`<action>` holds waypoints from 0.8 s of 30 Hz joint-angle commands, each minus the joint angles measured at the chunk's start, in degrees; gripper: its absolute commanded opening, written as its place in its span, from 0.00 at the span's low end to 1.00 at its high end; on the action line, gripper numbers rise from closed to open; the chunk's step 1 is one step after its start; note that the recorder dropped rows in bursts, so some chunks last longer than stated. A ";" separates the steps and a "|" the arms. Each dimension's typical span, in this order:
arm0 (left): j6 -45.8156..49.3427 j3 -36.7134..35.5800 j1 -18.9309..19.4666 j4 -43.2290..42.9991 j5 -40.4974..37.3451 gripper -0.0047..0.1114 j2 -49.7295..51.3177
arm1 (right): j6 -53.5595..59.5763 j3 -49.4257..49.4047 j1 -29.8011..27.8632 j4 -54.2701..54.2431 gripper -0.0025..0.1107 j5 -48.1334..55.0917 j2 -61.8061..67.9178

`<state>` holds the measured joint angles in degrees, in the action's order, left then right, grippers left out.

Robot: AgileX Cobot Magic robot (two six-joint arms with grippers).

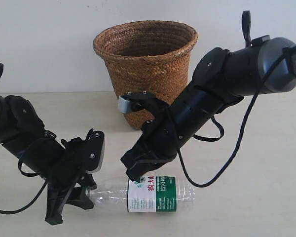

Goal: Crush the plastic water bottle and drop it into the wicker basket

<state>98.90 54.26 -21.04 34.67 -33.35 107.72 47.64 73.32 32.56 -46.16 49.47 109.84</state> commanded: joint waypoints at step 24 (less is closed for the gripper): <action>-1.24 0.27 -0.18 0.45 0.45 0.08 0.02 | -10.38 4.08 -0.05 13.10 0.02 -1.81 14.76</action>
<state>98.16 54.26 -21.04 34.31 -32.71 107.82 39.81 77.42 32.56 -41.58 50.55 120.32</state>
